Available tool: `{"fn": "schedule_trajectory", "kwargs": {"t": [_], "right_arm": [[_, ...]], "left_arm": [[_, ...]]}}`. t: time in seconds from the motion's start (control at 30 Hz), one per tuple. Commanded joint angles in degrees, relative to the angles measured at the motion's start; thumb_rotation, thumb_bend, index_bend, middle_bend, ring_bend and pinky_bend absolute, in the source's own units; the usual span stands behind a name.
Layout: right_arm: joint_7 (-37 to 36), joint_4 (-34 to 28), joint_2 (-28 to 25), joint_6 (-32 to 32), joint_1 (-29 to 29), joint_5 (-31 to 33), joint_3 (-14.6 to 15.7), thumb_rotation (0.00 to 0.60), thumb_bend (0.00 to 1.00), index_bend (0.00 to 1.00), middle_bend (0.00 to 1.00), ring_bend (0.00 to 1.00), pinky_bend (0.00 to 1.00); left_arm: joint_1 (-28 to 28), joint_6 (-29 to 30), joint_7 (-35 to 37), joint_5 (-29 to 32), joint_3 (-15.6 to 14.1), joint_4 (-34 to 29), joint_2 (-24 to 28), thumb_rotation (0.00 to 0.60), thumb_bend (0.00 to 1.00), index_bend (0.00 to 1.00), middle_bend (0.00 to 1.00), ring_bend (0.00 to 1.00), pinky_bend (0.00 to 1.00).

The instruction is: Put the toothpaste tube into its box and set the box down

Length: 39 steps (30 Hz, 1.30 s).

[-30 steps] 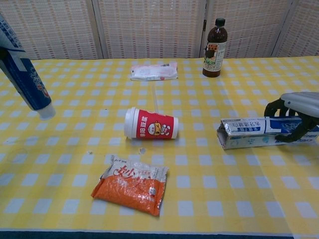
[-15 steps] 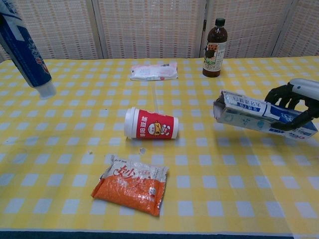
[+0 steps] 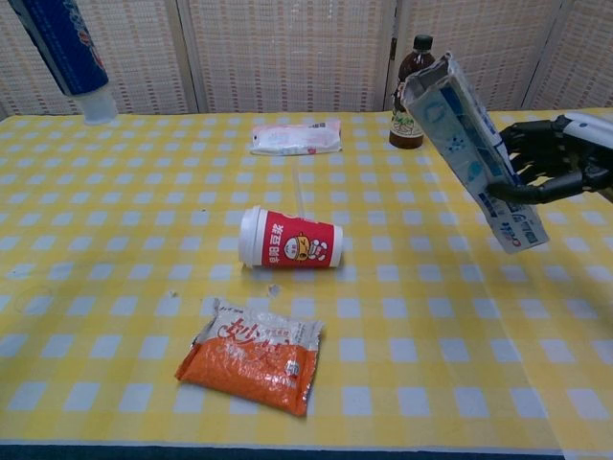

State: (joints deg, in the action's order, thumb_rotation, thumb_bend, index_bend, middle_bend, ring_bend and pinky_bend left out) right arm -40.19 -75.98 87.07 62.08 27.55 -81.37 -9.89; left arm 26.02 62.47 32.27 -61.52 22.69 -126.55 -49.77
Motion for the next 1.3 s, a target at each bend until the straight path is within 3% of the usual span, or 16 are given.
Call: {"fn": "schedule_trajectory", "kwargs": {"t": [0.03, 0.37, 0.6, 1.3], "right_arm": [[-1.20, -0.32, 2.08, 0.41, 0.96, -1.09, -0.34, 0.600, 0.32, 0.48, 0.43, 0.43, 0.49], [-0.69, -1.55, 8.64, -1.68, 4.37, -1.19, -0.60, 0.600, 0.32, 0.48, 0.43, 0.43, 0.48], [-1.74, -0.58, 13.59, -2.75, 6.46, -0.35, -1.51, 0.600, 0.32, 0.48, 0.43, 0.43, 0.48], [0.02, 1.09, 20.90, -5.89, 11.00, 2.48, -4.17, 0.600, 0.32, 0.48, 0.43, 0.43, 0.49]], "left_arm": [[1.17, -0.04, -0.54, 1.91, 1.18, -1.13, -0.18, 0.600, 0.56, 0.75, 1.00, 1.00, 1.00], [5.73, -0.25, -2.30, 9.86, 5.41, -4.21, -1.20, 0.600, 0.56, 0.75, 1.00, 1.00, 1.00], [8.52, 3.22, -5.54, 15.57, 7.58, -6.52, -3.54, 0.600, 0.56, 0.75, 1.00, 1.00, 1.00], [11.97, 4.71, -12.10, 17.71, 7.09, -8.44, -7.98, 0.600, 0.56, 0.75, 1.00, 1.00, 1.00]]}}
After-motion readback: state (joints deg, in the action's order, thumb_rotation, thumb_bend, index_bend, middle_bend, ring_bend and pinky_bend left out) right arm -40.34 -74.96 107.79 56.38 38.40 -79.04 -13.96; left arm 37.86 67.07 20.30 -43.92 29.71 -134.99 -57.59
